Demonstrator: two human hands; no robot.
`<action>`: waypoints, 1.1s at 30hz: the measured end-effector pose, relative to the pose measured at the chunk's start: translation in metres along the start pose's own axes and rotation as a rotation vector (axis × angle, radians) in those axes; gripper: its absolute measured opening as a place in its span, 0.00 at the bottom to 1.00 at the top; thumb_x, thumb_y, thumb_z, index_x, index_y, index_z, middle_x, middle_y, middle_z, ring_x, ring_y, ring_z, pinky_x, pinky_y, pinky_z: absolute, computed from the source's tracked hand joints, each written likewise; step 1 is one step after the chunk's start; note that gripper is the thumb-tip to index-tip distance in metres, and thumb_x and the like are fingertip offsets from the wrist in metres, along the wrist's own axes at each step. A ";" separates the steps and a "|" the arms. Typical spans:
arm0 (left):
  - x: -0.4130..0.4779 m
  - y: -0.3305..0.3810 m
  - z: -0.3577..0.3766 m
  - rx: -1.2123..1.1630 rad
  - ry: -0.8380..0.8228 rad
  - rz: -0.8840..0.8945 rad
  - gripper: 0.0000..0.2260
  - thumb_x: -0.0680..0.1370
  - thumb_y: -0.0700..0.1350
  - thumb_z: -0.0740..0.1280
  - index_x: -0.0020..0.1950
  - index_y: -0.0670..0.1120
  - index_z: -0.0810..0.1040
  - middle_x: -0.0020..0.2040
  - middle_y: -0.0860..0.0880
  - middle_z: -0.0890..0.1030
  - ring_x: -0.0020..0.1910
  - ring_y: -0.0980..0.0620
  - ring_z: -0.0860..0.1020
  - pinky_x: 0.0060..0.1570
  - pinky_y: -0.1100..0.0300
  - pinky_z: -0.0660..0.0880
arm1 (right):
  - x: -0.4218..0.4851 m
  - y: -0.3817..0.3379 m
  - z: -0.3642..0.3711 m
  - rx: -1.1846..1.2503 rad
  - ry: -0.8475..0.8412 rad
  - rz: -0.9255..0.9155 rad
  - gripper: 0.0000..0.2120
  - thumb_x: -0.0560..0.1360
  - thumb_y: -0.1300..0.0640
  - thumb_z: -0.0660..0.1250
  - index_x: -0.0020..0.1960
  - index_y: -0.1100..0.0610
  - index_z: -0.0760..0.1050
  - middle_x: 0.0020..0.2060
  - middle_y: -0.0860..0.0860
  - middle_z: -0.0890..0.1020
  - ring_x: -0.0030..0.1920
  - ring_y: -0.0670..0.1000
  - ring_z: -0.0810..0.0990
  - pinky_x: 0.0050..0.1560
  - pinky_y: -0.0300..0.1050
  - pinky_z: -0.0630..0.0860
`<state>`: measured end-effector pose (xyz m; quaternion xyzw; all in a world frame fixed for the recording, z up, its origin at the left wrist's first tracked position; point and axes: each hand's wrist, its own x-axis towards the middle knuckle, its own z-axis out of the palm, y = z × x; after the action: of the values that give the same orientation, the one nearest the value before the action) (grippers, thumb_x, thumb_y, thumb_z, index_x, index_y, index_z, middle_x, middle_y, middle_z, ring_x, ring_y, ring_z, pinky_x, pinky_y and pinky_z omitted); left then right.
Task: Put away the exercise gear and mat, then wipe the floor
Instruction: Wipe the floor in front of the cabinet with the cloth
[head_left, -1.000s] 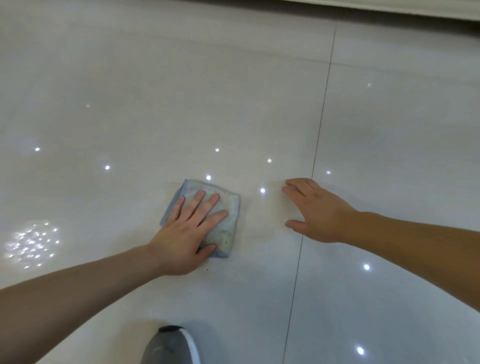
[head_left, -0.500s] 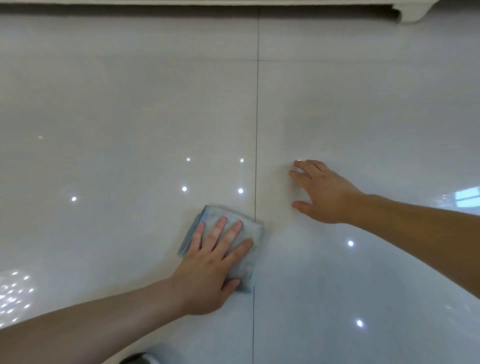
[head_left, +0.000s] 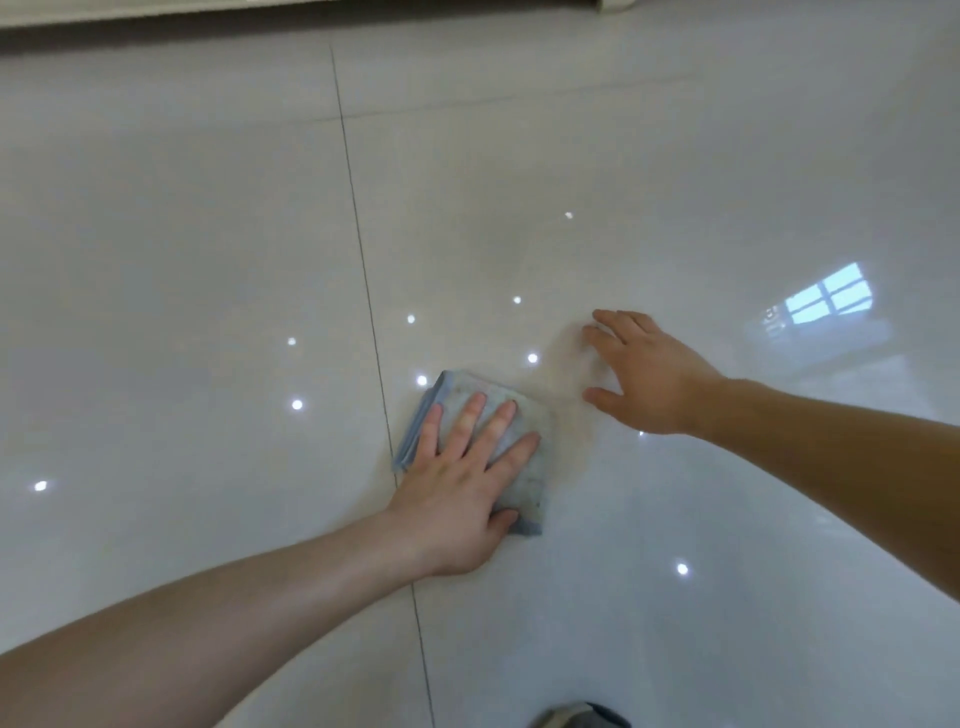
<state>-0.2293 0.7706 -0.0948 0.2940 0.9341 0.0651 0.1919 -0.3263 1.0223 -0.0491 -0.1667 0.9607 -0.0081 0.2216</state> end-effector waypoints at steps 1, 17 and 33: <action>0.007 0.005 -0.003 0.006 -0.016 0.011 0.35 0.78 0.63 0.56 0.80 0.59 0.43 0.80 0.51 0.36 0.77 0.46 0.30 0.71 0.39 0.28 | -0.006 0.008 0.002 0.008 0.001 0.029 0.37 0.76 0.40 0.62 0.77 0.57 0.55 0.77 0.55 0.55 0.76 0.57 0.53 0.75 0.50 0.58; 0.125 0.062 -0.030 0.043 0.023 0.113 0.34 0.79 0.63 0.55 0.81 0.58 0.43 0.81 0.50 0.37 0.78 0.44 0.32 0.72 0.37 0.31 | -0.063 0.076 0.027 0.184 0.048 0.288 0.38 0.76 0.40 0.63 0.78 0.55 0.53 0.77 0.53 0.55 0.77 0.53 0.53 0.74 0.44 0.53; 0.295 -0.013 -0.097 -0.002 0.161 -0.079 0.33 0.78 0.65 0.55 0.80 0.60 0.45 0.81 0.52 0.42 0.79 0.46 0.39 0.74 0.39 0.35 | 0.039 0.136 -0.016 0.321 0.137 0.386 0.41 0.74 0.36 0.63 0.79 0.46 0.48 0.79 0.45 0.46 0.78 0.51 0.45 0.75 0.44 0.46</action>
<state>-0.4966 0.9282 -0.1035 0.2507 0.9573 0.0818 0.1190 -0.4090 1.1367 -0.0630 0.0581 0.9740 -0.1292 0.1770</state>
